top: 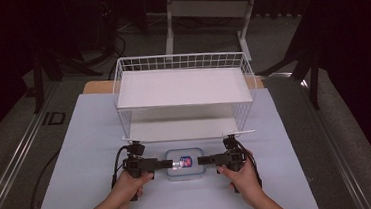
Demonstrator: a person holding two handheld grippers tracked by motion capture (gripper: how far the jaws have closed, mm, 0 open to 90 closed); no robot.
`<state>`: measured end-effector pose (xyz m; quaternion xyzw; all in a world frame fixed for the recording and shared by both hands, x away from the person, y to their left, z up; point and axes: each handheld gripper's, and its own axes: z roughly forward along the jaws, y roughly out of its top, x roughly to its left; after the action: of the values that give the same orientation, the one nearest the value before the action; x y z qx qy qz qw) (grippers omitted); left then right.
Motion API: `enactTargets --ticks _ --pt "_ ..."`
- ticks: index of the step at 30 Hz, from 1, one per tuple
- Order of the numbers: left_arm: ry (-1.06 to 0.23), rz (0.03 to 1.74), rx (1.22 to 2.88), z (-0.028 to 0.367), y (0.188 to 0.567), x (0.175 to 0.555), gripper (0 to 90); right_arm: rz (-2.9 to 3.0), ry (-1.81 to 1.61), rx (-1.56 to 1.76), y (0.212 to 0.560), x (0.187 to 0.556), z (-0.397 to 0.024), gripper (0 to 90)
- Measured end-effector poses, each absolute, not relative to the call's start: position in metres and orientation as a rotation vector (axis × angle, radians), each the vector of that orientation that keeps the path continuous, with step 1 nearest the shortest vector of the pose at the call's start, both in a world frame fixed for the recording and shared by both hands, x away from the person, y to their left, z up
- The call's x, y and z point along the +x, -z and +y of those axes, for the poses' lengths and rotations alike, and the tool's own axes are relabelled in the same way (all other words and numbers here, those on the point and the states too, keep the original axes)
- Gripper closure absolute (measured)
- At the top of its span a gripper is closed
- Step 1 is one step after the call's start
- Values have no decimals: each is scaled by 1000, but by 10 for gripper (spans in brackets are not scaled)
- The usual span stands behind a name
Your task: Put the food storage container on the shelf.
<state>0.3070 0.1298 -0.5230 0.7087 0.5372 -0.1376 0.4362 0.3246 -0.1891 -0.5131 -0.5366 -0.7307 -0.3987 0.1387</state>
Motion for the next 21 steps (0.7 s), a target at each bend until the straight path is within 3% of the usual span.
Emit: enactTargets --ticks 7,9,12,21 --pt "385 1376 1777 128 526 307 298 -2081 1116 -1519 517 324 -187 428" --pt "399 1383 1771 127 527 306 298 -2068 1114 -1507 517 325 -188 443" --pt "403 1368 1753 126 525 305 416 -2066 1117 -1509 514 324 -187 520" --pt "354 1367 1753 125 519 295 538 -2026 1117 -1590 510 317 -186 573"
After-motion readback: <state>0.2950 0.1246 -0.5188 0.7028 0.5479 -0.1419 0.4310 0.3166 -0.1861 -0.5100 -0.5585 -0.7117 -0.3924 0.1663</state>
